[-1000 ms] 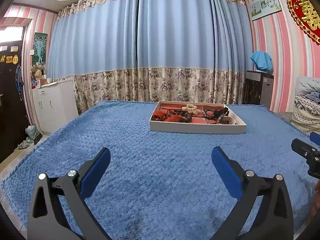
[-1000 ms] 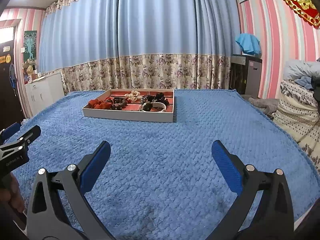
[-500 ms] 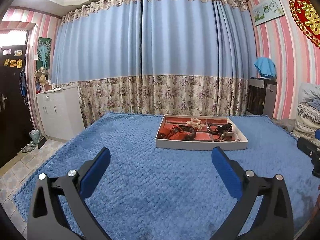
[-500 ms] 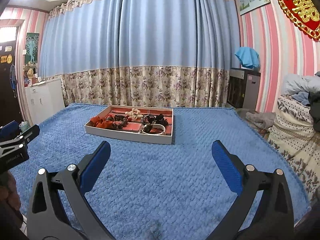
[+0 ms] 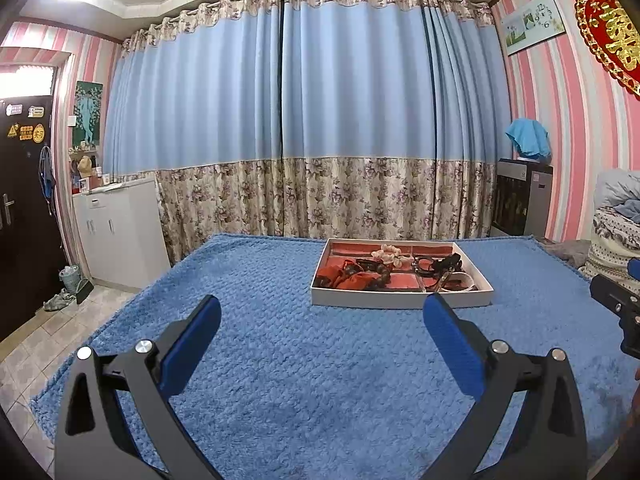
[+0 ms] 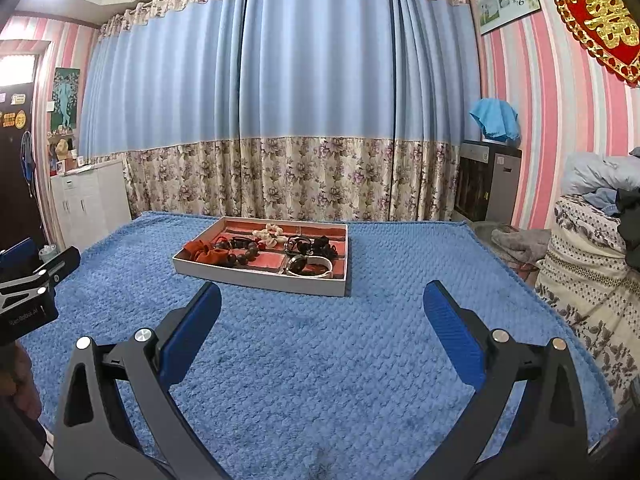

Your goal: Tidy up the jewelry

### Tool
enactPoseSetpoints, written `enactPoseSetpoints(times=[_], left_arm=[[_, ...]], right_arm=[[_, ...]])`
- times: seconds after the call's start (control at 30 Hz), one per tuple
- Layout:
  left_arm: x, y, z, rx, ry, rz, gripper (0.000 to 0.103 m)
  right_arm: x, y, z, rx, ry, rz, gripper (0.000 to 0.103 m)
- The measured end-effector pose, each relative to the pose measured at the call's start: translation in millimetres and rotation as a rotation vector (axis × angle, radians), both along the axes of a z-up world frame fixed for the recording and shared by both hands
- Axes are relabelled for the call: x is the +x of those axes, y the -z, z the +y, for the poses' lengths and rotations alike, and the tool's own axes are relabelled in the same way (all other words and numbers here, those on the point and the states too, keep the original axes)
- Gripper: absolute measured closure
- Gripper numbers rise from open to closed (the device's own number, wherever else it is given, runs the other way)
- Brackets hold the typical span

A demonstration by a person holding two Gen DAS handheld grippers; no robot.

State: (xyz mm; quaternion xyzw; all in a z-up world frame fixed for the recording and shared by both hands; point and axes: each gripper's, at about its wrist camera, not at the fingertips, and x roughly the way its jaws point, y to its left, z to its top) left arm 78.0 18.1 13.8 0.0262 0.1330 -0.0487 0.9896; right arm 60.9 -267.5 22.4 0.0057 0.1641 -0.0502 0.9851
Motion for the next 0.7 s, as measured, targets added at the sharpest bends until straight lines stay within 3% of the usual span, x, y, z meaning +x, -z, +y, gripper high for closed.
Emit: enactPoseSetpoints(times=[0.57,0.7], left_arm=[[1.0,5.8,-0.9,0.027,-0.005,0.011,0.004],[4.9,10.9,-3.3,0.023,0.036,0.044,0.004]], right_arm=[[1.9,2.5,-0.3,0.002,0.006,0.004,0.005],[4.1,5.9,-1.7,0.004,0.005,0.015,0.005]])
